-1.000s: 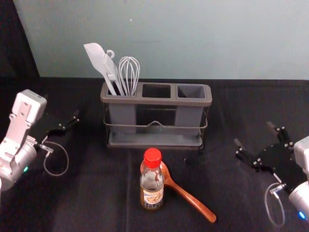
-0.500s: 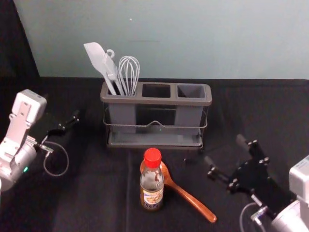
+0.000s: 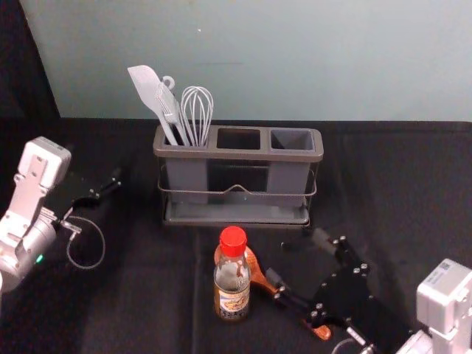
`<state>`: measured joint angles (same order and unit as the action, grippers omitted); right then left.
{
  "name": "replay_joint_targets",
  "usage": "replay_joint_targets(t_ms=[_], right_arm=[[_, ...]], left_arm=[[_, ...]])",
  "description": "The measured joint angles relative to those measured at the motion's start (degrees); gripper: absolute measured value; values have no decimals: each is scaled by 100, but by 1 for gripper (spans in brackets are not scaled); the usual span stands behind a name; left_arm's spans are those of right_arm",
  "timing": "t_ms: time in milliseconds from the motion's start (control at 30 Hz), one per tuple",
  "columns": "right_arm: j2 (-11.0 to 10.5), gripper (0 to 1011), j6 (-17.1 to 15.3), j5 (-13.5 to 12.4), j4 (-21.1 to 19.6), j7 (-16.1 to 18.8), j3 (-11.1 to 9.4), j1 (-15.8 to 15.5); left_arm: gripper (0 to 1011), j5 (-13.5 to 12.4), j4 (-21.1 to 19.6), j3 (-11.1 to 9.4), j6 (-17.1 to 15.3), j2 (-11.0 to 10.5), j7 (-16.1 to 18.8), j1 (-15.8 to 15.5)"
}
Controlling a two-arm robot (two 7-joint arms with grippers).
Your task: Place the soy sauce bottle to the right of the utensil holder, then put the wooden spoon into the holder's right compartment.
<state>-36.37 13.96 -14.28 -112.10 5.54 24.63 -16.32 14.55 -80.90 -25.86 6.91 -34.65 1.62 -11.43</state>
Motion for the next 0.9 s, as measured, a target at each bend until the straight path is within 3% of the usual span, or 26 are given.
replay_joint_targets(t_ms=[200, 500, 733, 900], right_arm=[[135, 1003, -87, -38, 1, 215, 98, 55], [598, 1003, -519, -193, 228, 648, 305, 554], [994, 1003, -715, -48, 551, 816, 478, 970], [1209, 1003, -756, -30, 732, 923, 490, 1117]], left_arm=[[1000, 0, 0, 0, 0, 0, 0, 0], [1000, 0, 0, 0, 0, 0, 0, 0], [1000, 0, 0, 0, 0, 0, 0, 0], [1000, 0, 0, 0, 0, 0, 0, 0]])
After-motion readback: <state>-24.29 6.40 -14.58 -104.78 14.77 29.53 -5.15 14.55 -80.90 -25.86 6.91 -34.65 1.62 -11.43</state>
